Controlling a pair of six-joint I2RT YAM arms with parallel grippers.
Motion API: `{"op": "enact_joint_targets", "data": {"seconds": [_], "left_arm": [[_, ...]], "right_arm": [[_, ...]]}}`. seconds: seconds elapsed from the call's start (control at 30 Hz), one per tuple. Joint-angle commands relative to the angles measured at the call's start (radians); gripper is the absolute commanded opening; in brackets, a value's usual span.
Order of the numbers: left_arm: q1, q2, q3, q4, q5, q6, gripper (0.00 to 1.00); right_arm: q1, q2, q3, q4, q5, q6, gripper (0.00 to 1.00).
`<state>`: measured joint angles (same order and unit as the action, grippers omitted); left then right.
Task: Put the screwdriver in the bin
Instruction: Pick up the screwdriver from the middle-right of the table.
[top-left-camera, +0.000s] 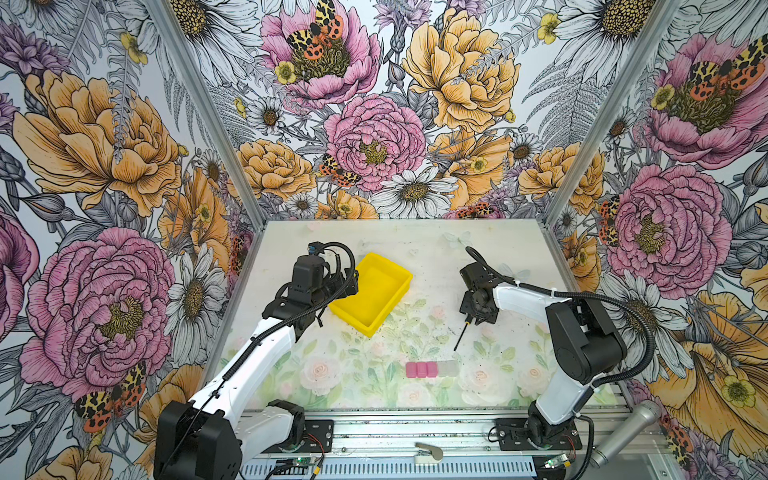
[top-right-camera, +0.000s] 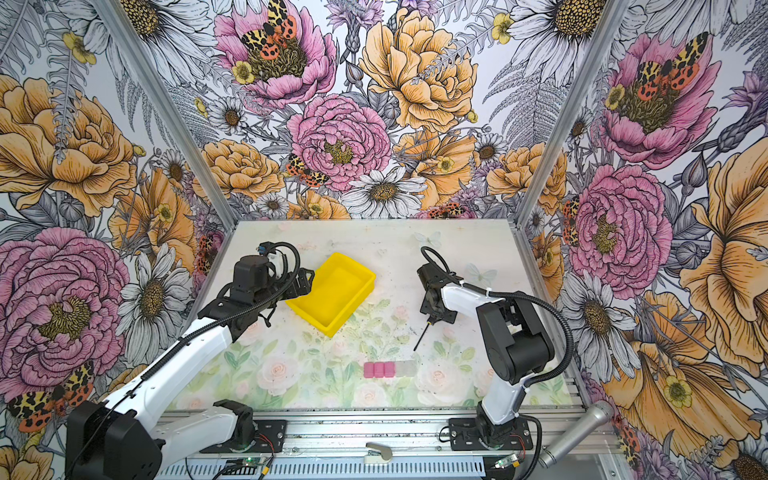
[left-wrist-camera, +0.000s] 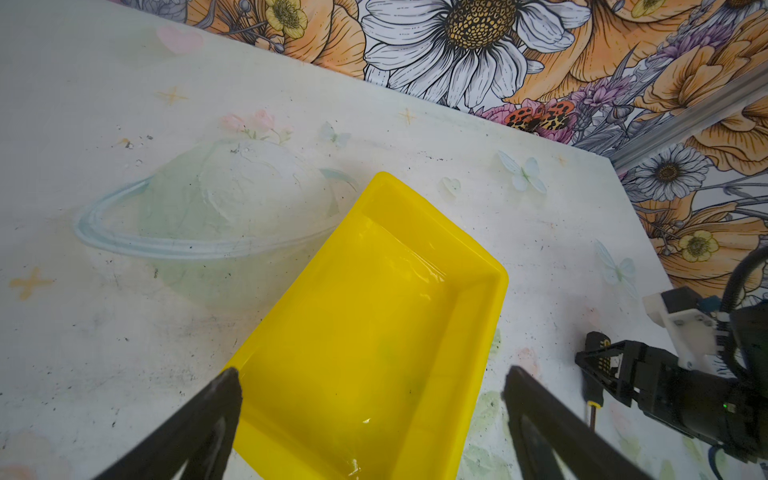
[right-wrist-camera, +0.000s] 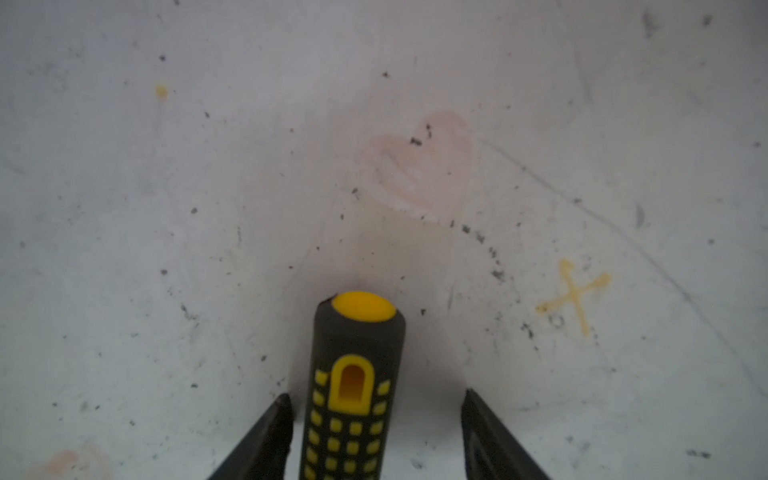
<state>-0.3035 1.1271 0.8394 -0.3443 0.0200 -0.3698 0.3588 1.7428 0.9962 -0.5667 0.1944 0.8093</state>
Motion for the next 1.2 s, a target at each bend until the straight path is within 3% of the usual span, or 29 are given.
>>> {"op": "enact_joint_targets", "data": {"seconds": [0.0,0.27,0.7,0.93,1.17], "left_arm": [[-0.008,-0.017,-0.016,-0.008,-0.003,-0.021,0.99],[-0.011,-0.014,-0.014,-0.018,0.009,-0.029,0.99],[-0.098,-0.012,0.022,-0.023,0.271,0.064,0.99],[-0.127,-0.036,0.011,-0.033,0.369,0.125,0.99],[-0.127,-0.086,-0.017,-0.056,0.367,0.167,0.99]], "right_arm": [[-0.007,-0.002,-0.022,0.025,0.007,-0.002,0.56],[-0.007,-0.010,-0.031,0.035,0.017,-0.015,0.39],[0.012,-0.055,0.016,0.034,0.022,-0.063,0.07],[0.057,-0.102,0.093,0.018,0.016,-0.098,0.00],[0.128,-0.109,0.247,-0.031,0.002,-0.122,0.00]]}}
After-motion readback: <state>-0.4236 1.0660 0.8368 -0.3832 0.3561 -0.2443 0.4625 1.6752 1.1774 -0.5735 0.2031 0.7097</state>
